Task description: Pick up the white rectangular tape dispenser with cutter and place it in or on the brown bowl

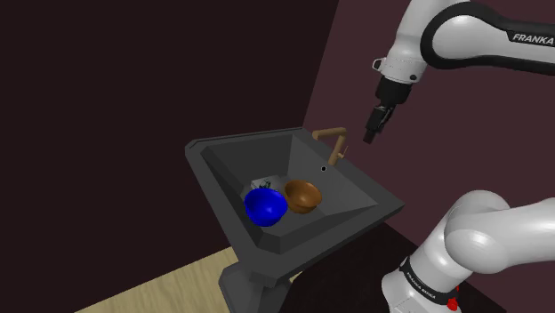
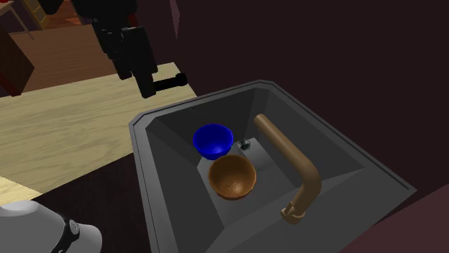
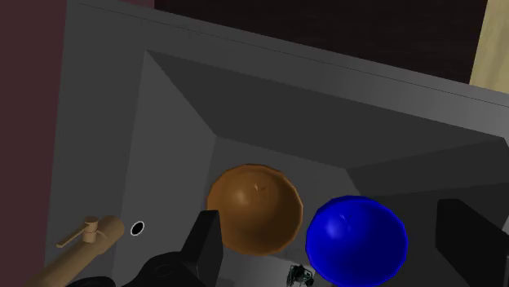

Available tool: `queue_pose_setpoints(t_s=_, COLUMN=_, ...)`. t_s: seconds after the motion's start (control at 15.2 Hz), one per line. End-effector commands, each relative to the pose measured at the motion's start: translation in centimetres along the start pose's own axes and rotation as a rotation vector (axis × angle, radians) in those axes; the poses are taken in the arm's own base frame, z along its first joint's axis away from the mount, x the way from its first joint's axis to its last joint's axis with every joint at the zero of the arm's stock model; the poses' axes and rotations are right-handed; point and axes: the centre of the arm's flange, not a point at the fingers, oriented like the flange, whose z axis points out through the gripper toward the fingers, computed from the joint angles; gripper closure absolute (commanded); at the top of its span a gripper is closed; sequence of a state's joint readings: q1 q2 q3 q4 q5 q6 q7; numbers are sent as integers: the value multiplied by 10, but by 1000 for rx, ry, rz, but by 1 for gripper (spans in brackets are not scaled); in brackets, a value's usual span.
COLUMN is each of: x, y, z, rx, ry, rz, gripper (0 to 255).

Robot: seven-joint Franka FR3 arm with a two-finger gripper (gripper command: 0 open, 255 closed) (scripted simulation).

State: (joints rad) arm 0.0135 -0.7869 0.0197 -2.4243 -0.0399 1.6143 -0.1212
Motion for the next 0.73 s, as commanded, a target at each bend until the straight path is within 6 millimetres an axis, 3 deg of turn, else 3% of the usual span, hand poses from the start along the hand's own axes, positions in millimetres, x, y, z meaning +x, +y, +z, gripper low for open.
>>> queue_pose_setpoints(t_s=0.0, x=0, y=0, z=0, rx=0, ry=0, rz=0, gripper=0)
queue_pose_setpoints(t_s=0.66, x=97, y=1, z=94, rx=5, ry=-30, rz=-12, gripper=0)
